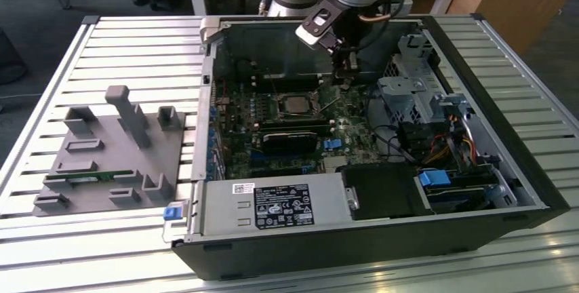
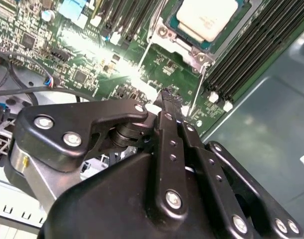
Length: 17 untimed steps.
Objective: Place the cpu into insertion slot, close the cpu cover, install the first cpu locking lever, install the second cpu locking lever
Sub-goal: 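Close the cpu cover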
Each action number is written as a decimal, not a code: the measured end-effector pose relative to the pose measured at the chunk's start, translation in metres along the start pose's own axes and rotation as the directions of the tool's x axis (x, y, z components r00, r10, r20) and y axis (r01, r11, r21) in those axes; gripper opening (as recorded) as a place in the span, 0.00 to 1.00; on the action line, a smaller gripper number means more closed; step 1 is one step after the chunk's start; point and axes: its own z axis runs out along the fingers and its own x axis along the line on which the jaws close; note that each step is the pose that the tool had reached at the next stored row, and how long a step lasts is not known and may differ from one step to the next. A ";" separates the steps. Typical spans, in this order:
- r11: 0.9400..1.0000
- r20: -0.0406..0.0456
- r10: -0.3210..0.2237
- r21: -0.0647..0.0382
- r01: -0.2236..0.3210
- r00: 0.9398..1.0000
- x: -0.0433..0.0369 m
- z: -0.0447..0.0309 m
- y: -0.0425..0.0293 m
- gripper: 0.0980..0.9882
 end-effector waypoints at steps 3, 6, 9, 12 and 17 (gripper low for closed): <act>1.000 0.000 0.000 0.000 0.000 1.000 0.0006 0.0004 0.0040 0.02; 1.000 0.000 0.000 0.000 0.000 1.000 0.0011 0.0011 0.0081 0.02; 1.000 0.000 0.000 0.001 0.000 1.000 0.0017 0.0017 0.0113 0.02; 1.000 0.000 0.000 0.001 0.000 1.000 0.0023 0.0019 0.0139 0.02; 1.000 0.000 0.000 0.001 0.000 1.000 0.0032 0.0027 0.0174 0.02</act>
